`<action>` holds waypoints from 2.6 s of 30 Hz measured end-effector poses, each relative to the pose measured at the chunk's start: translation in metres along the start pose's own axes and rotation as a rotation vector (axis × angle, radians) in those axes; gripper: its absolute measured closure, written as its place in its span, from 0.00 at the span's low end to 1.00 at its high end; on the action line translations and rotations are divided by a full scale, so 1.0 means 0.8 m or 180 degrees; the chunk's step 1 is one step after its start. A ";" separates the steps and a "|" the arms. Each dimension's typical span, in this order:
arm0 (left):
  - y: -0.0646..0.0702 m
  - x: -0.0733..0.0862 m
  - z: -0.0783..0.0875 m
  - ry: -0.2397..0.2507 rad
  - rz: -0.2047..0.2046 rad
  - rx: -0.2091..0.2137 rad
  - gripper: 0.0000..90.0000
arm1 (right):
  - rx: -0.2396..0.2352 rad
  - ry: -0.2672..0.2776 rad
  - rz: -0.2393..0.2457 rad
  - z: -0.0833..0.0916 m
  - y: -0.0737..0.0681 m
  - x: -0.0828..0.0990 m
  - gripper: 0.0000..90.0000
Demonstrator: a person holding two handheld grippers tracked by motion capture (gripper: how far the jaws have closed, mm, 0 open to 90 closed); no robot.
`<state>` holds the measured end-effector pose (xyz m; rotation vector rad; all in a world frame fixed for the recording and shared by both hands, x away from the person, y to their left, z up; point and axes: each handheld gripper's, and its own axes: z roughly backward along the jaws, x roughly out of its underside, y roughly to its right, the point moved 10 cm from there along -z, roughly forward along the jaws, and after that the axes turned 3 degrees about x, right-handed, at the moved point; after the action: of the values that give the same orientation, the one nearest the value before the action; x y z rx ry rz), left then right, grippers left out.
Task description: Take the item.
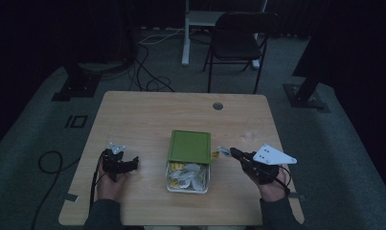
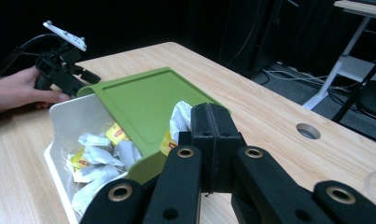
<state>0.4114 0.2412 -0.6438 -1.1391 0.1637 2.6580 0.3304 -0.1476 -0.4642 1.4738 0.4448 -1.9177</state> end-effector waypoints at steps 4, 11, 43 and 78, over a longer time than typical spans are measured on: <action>0.000 0.000 0.000 0.0000 0.0000 0.0000 0.17 | 0.0018 -0.0001 -0.0005 0.000 0.003 0.000 1.00; 0.000 0.000 0.000 0.0001 0.0000 0.0000 0.17 | 0.0112 -0.0013 -0.0037 0.002 0.023 0.004 1.00; 0.000 0.000 0.000 -0.0002 0.0001 0.0000 0.17 | 0.0478 -0.0066 -0.0204 0.003 0.098 0.020 1.00; 0.000 0.000 0.000 0.0005 0.0001 0.0001 0.17 | 0.0909 -0.0123 -0.0399 -0.008 0.175 0.035 1.00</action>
<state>0.4115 0.2411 -0.6438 -1.1411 0.1644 2.6573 0.4267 -0.2523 -0.4746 1.6165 0.2578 -2.1765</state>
